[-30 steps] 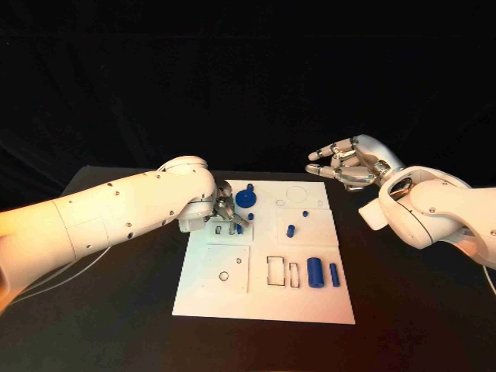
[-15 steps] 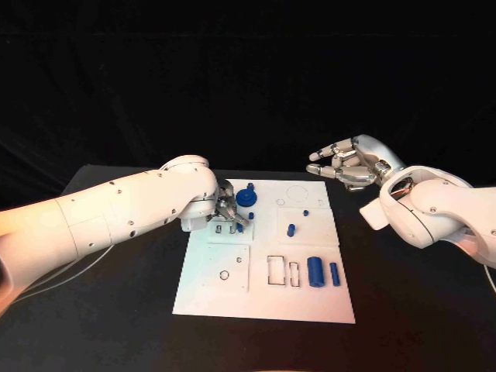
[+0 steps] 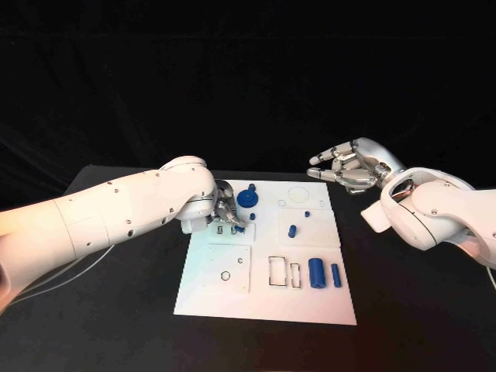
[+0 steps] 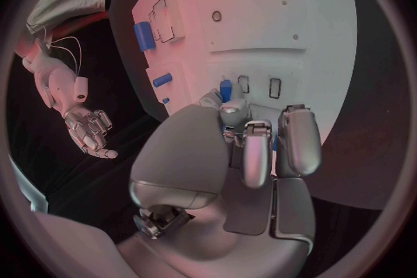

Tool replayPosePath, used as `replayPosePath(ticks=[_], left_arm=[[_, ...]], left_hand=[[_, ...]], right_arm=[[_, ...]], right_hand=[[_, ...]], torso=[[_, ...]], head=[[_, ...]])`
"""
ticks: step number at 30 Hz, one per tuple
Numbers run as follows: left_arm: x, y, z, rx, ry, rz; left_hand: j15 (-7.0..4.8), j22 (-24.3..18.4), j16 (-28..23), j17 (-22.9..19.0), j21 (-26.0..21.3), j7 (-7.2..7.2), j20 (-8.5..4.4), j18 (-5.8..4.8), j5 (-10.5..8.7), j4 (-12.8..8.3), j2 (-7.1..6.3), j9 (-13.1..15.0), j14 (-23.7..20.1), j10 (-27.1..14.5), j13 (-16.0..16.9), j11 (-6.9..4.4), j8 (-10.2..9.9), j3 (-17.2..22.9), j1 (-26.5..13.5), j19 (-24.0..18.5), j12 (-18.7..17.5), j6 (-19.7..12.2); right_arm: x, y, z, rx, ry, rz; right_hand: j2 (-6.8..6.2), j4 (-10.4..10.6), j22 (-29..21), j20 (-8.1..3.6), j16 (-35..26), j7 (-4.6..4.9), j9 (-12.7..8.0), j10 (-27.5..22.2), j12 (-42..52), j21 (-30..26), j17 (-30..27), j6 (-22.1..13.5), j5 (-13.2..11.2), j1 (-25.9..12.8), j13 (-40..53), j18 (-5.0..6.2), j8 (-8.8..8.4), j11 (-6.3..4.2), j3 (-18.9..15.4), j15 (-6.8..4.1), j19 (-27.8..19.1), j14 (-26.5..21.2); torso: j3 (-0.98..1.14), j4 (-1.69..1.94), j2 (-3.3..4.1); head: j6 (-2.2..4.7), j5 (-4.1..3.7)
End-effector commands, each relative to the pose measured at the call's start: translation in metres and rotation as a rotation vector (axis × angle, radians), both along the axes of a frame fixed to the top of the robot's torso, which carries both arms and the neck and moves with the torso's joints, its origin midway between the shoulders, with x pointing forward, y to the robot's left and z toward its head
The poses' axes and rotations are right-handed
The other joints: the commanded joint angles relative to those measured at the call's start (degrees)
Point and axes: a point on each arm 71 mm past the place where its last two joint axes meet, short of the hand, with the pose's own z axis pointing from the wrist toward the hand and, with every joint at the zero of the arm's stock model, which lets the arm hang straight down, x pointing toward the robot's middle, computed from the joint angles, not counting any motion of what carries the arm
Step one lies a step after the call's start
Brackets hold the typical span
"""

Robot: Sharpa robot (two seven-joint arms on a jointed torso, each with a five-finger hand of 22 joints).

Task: Assemble the parts on the task board

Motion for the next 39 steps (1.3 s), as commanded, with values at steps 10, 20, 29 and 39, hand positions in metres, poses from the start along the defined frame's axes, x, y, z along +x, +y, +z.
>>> replayPosePath(ticks=[10, 20, 29, 39], left_arm=[[-0.006, 0.009, 0.006, -0.149, -0.021, 0.098], [-0.010, 0.018, 0.008, -0.151, -0.061, 0.123], [-0.009, 0.025, 0.000, -0.110, -0.089, 0.128], [-0.011, 0.022, -0.011, -0.078, -0.116, 0.116]], left_hand=[[-0.20, 0.58, 0.17, 13.28, 0.56, -0.04, 0.23, -1.04, -0.26, -10.24, -7.32, 5.20, 5.48, 1.50, -0.03, -0.11, 3.18, 24.24, -7.99, -0.22, -0.10, 0.41], [-0.48, 1.03, 0.20, 13.32, 0.78, -0.48, 0.04, -1.12, -0.40, -13.88, -7.99, 7.65, 5.49, 2.50, 0.17, -0.43, 4.92, 28.06, -11.54, -0.01, 0.39, 0.33], [-0.58, 1.00, 0.19, 13.31, 0.75, -0.63, -0.08, -1.10, -0.41, -15.01, -8.23, 8.48, 5.49, 0.92, -4.32, -0.57, 5.61, 29.25, -12.82, -0.06, -3.45, 0.23], [-0.74, 0.85, 0.20, 13.32, 0.66, -0.80, -0.26, -1.06, -0.45, -16.05, -8.39, 9.28, 5.49, 0.14, -8.24, -0.74, 6.53, 30.61, -14.36, -0.16, -6.56, -0.03]], right_arm=[[0.000, 0.000, -0.002, -0.020, 0.008, 0.015], [0.000, -0.001, -0.002, -0.022, 0.011, 0.015], [0.000, -0.002, -0.002, -0.022, 0.009, 0.010], [0.000, -0.003, -0.001, -0.017, -0.005, -0.007]], right_hand=[[-0.01, 0.08, 5.83, -0.24, 0.14, 0.03, -0.05, 0.29, 0.15, -0.22, -0.03, 0.00, 0.42, -0.79, -0.04, 0.24, 0.20, -0.11, -0.45, -0.34, 0.09, 2.01], [-0.01, 0.14, 5.84, -0.24, 0.12, 0.03, -0.06, 0.28, 0.14, -0.22, -0.04, -0.01, 0.54, -0.88, -0.08, 0.23, 0.23, -0.11, -0.54, -0.34, 0.12, 2.01], [-0.01, 0.15, 5.83, -0.24, 0.11, 0.03, -0.06, 0.27, 0.13, -0.24, -0.06, -0.01, 0.55, -0.89, -0.09, 0.24, 0.23, -0.11, -0.55, -0.33, 0.11, 2.01], [-0.03, 0.50, 4.91, -0.21, -1.01, 0.04, -0.08, -0.82, -1.05, -1.85, -1.35, -0.09, 0.89, -1.29, -1.33, 0.59, 0.35, -0.06, -1.03, -0.28, -0.74, 1.60]], torso=[[0.06, 0.07, -0.01], [0.23, 0.26, -0.17], [0.24, 0.17, -0.09], [0.25, 0.14, -0.06]], head=[[0.26, 0.53], [0.06, 0.58], [-0.02, 0.74], [-0.08, 0.88]])
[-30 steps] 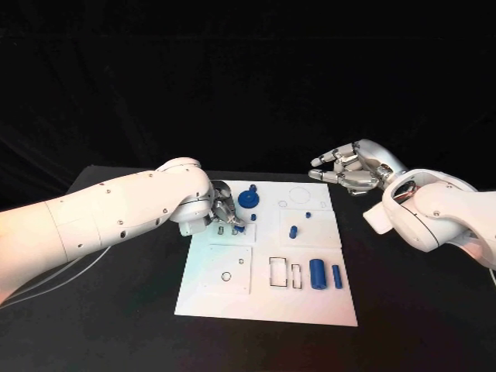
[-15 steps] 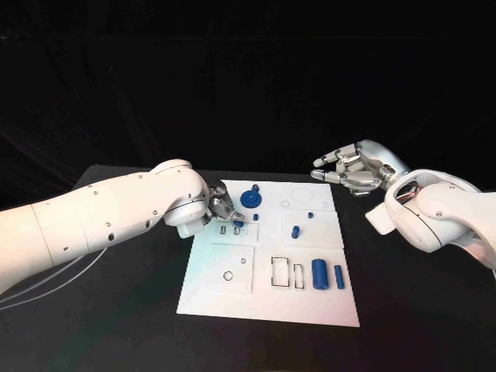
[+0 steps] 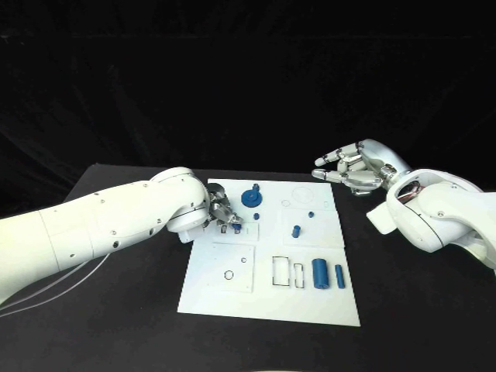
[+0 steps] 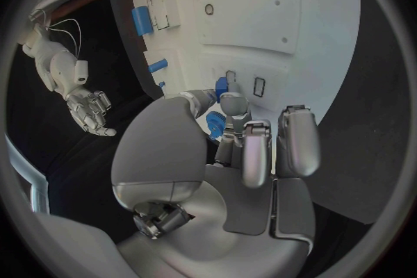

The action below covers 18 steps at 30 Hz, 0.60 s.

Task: Assemble the parts on the task board

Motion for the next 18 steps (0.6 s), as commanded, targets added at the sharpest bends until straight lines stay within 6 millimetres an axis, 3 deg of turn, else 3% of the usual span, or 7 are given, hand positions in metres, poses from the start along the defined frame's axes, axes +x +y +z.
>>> replayPosePath(ticks=[1, 18], left_arm=[[0.0010, -0.0024, 0.0004, 0.019, -0.046, -0.012], [-0.0030, -0.0100, -0.0017, 0.105, -0.056, -0.095]], left_hand=[[-0.32, -0.04, 0.19, 13.35, 0.18, -0.37, -0.26, -1.07, -0.19, -10.54, -0.10, 0.14, 5.50, -0.40, -0.23, 0.12, 0.23, 10.86, -0.57, -0.16, -0.39, -0.06], [-0.40, 0.36, 0.19, 13.34, 0.35, -0.47, -0.34, -1.15, -0.24, -11.19, -0.40, 0.57, 5.50, -0.06, -0.63, 0.02, 0.77, 11.27, -1.17, 0.07, -0.43, -0.15]], right_arm=[[-0.0003, 0.0005, 0.0005, -0.005, -0.013, 0.000], [0.0002, -0.0006, -0.0022, 0.029, 0.038, -0.010]], right_hand=[[0.03, 0.02, 4.93, -0.01, -0.34, 0.13, -0.09, -0.29, -0.34, -0.20, -0.08, 0.02, 0.21, -0.44, -0.06, 0.58, 0.35, 0.04, -0.25, -0.28, -0.52, 1.60], [0.09, 0.11, 4.74, 0.00, -0.56, 0.15, -0.10, -0.47, -0.49, -0.55, -0.31, -0.02, 0.30, -0.49, -0.21, 0.65, 0.38, 0.05, -0.34, -0.27, -0.70, 1.50]], torso=[[0.03, -0.05, 0.05], [0.00, -0.01, 0.02]], head=[[-0.01, 0.09], [-0.19, 0.08]])
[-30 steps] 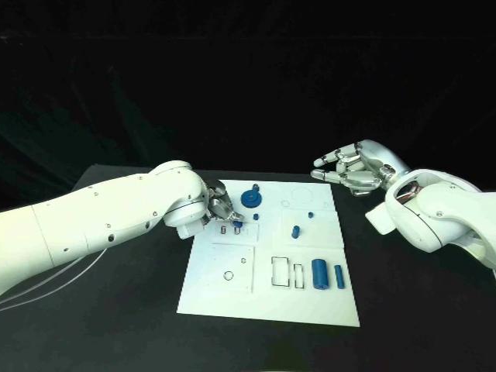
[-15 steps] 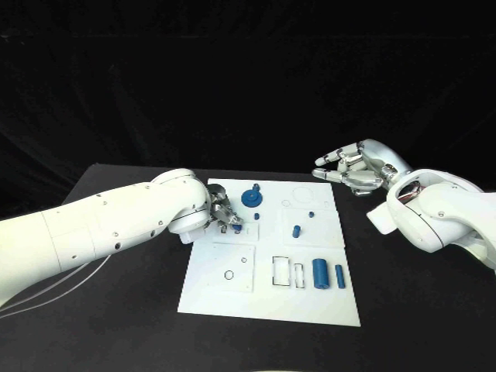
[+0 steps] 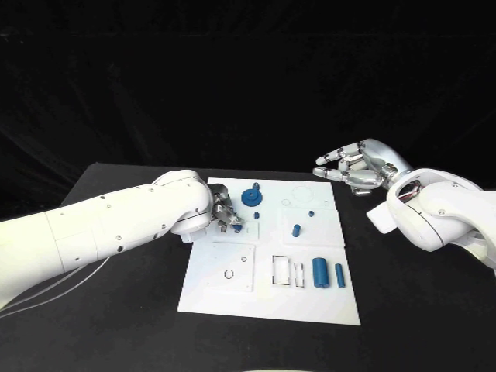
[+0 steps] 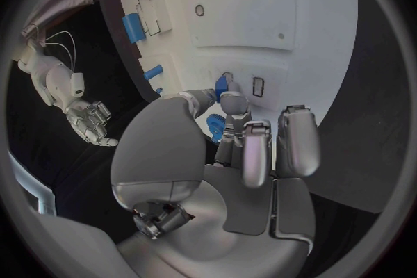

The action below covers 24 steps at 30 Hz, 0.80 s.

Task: Assemble the parts on the task board

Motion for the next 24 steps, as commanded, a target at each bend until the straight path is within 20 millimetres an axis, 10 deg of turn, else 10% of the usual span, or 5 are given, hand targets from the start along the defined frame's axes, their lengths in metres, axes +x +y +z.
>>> replayPosePath(ticks=[1, 24], left_arm=[[-0.0017, -0.0038, 0.0003, 0.060, -0.014, -0.060], [-0.0044, -0.0050, 0.0013, 0.165, -0.050, -0.125]], left_hand=[[-0.42, 0.26, 0.18, 13.34, 0.45, -0.38, -0.35, -1.19, -0.07, -10.62, 0.16, 0.25, 5.49, 0.19, 0.08, -0.04, 0.47, 10.65, -0.62, 0.19, 0.00, -0.04], [-0.63, 2.26, 0.19, 13.35, 1.38, -0.74, -0.53, -1.61, -0.11, -11.28, -0.29, 1.08, 5.50, 1.79, 1.81, -0.33, 1.65, 10.79, -1.83, 1.49, 2.37, -0.10]], right_arm=[[-0.0002, 0.0003, -0.0012, 0.009, 0.018, 0.004], [0.0005, -0.0015, -0.0016, -0.003, 0.014, 0.007]], right_hand=[[0.02, 0.11, 4.75, -0.02, -0.21, 0.15, -0.05, -0.48, -0.25, -0.18, -0.05, -0.01, 0.31, -0.43, -0.08, 0.66, 0.38, 0.05, -0.35, -0.27, -0.28, 1.50], [0.18, 0.31, 4.64, 0.00, -0.38, 0.16, -0.05, -0.53, -0.22, -0.40, -0.19, 0.00, 0.44, -0.60, -0.07, 0.69, 0.47, 0.07, -0.51, -0.25, -0.36, 1.42]], torso=[[-0.02, 0.02, -0.01], [0.01, 0.01, -0.03]], head=[[-0.02, 0.06], [-0.23, 0.31]])
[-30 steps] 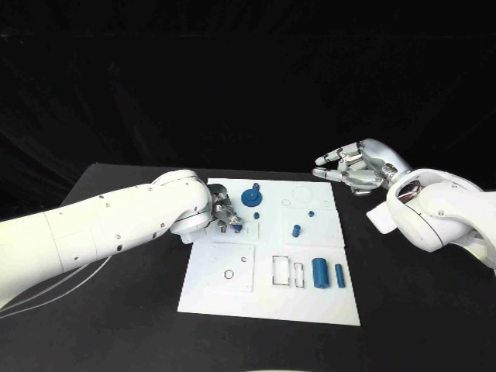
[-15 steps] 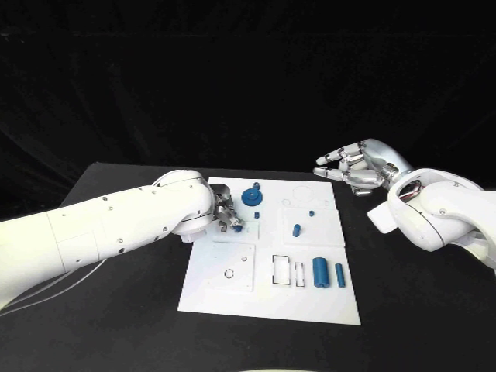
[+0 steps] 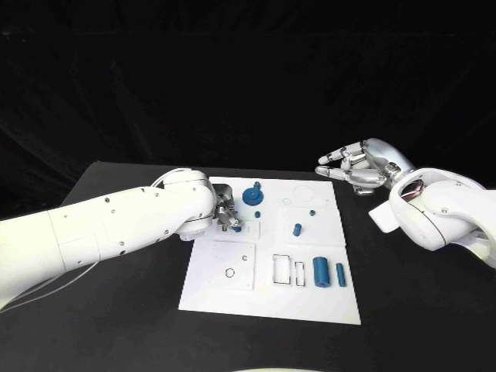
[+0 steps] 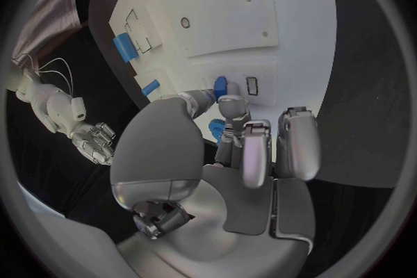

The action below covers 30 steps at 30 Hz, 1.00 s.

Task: Assemble the parts on the task board

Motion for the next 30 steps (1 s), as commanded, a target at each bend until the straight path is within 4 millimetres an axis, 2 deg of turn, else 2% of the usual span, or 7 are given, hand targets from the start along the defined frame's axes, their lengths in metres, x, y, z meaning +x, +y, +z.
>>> replayPosePath(ticks=[1, 12, 18, 23, 30], left_arm=[[-0.0008, 0.0014, -0.0020, 0.044, 0.001, -0.021], [-0.0019, -0.0018, -0.0020, 0.039, 0.002, -0.026], [-0.0014, -0.0018, -0.0014, 0.005, -0.005, -0.003], [-0.0021, -0.0011, -0.0007, -0.025, -0.012, 0.015], [-0.0048, 0.0020, 0.0020, -0.097, -0.035, 0.062]], left_hand=[[-0.44, 0.31, 0.19, 13.36, 0.35, -0.46, -0.01, -0.75, 0.11, -10.59, 0.14, 0.29, 5.30, 0.51, 0.10, -0.09, 0.27, 10.09, -0.33, 0.57, 0.36, 0.19], [-0.71, 0.82, 0.19, 13.37, 0.58, -1.00, -0.15, -0.86, 0.01, -10.28, -0.36, 0.96, 5.31, 0.90, -0.56, -0.48, 1.32, 9.54, -1.91, 0.92, 0.56, 0.08], [-0.85, 0.89, 0.20, 13.38, 0.60, -1.05, -0.25, -0.87, 0.15, -10.81, 0.13, 1.16, 5.31, 0.98, -0.72, -0.61, 1.67, 10.07, -1.39, 0.97, 0.68, -0.04], [-0.86, 0.99, 0.21, 13.39, 0.65, -1.07, -0.27, -0.89, 0.15, -10.97, 0.11, 1.23, 5.32, 1.02, -0.96, -0.63, 1.83, 10.15, -1.33, 1.03, 0.57, 0.05], [-0.91, 1.16, 0.23, 13.42, 0.72, -1.11, -0.32, -0.92, 0.20, -11.36, 0.22, 1.36, 5.33, 1.29, -1.00, -0.70, 2.14, 10.56, -1.12, 1.14, 0.76, 0.23]], right_arm=[[-0.0007, 0.0015, -0.0005, -0.010, 0.001, 0.018], [-0.0010, 0.0018, -0.0004, -0.011, -0.001, 0.020], [-0.0011, 0.0017, -0.0003, -0.011, -0.003, 0.020], [-0.0011, 0.0013, -0.0002, -0.011, -0.003, 0.018], [-0.0009, 0.0010, 0.0000, -0.010, -0.006, 0.017]], right_hand=[[0.18, 0.08, 4.61, 0.00, -0.39, 0.25, -0.06, -0.37, -0.22, -0.41, -0.06, 0.09, 0.24, -0.61, -0.08, 0.69, 0.25, -0.18, -0.28, -0.25, -0.37, 1.42], [0.24, 0.17, 4.60, 0.00, -0.42, 0.25, -0.05, -0.37, -0.19, -0.43, -0.07, 0.09, 0.29, -0.69, -0.06, 0.69, 0.28, -0.17, -0.35, -0.25, -0.37, 1.41], [0.28, 0.25, 4.60, 0.00, -0.45, 0.25, -0.05, -0.39, -0.19, -0.45, -0.08, 0.10, 0.34, -0.77, -0.08, 0.69, 0.31, -0.17, -0.42, -0.24, -0.36, 1.40], [0.28, 0.25, 4.60, 0.00, -0.45, 0.25, -0.05, -0.39, -0.19, -0.45, -0.08, 0.10, 0.34, -0.77, -0.08, 0.69, 0.31, -0.17, -0.42, -0.24, -0.36, 1.40], [0.33, 0.33, 4.58, 0.01, -0.47, 0.25, -0.05, -0.36, -0.14, -0.49, -0.10, 0.10, 0.38, -0.85, -0.05, 0.69, 0.34, -0.17, -0.48, -0.24, -0.37, 1.40]], torso=[[0.03, -0.01, -0.01], [-0.01, -0.01, -0.01], [0.05, -0.05, -0.03], [-0.02, -0.04, 0.02], [0.00, -0.01, 0.01]], head=[[0.05, 0.03], [0.25, -0.01], [0.25, 0.06], [0.29, -0.02], [0.37, 0.07]])
